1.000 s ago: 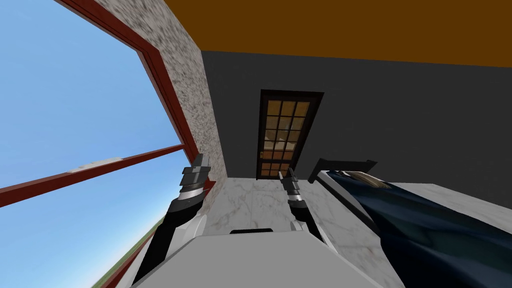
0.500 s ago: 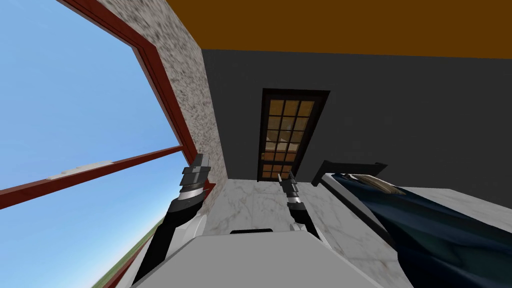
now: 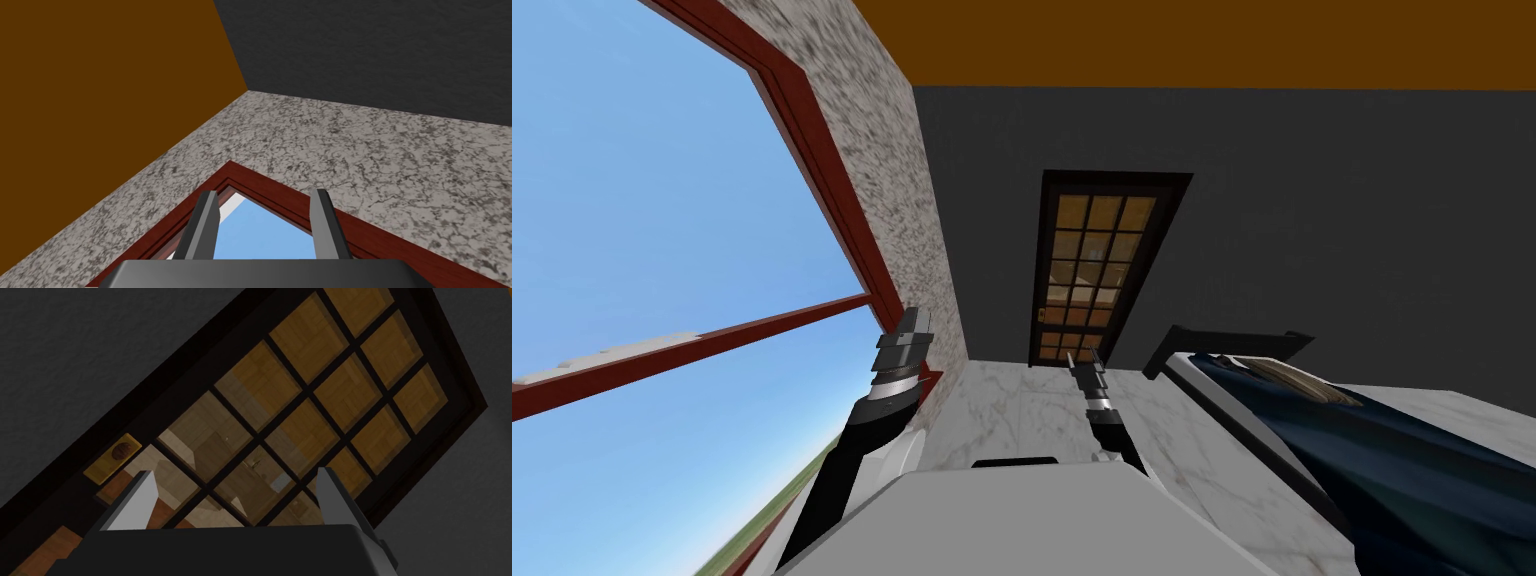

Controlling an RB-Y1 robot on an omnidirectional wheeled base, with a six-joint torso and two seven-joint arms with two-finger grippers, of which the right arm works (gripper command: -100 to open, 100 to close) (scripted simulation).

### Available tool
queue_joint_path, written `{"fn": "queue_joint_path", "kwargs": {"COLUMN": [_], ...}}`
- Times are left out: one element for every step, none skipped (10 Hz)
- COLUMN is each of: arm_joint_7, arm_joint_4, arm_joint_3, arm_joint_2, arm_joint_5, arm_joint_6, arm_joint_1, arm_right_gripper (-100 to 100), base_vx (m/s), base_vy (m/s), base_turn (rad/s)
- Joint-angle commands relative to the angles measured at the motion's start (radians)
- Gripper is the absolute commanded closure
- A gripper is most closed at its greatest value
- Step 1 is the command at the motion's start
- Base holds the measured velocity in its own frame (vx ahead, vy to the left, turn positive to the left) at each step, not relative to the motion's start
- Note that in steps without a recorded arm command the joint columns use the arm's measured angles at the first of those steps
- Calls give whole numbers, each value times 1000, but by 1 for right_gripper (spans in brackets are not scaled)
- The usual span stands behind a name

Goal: Pull the door open

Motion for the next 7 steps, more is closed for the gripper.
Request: {"fn": "queue_joint_path", "kwargs": {"arm_joint_7": [-32,-51,-70,-89,-108,-127,-146], "arm_joint_4": [25,43,61,79,98,116,134], "arm_joint_3": [5,7,9,12,14,16,19], "arm_joint_2": [-6,-10,-13,-17,-21,-24,-28], "arm_joint_5": [-14,-22,-31,-40,-48,-57,-66], "arm_joint_6": [-14,-23,-31,-39,-48,-56,-64], "arm_joint_1": [2,0,-1,-3,-5,-7,-9], "arm_right_gripper": [-100,-100,-100,-100,-100,-100,-100], "base_vx": [103,111,97,99,106,96,98], "base_vy": [12,21,30,25,18,19,17], "base_turn": [33,32,37,34,41,39,33]}}
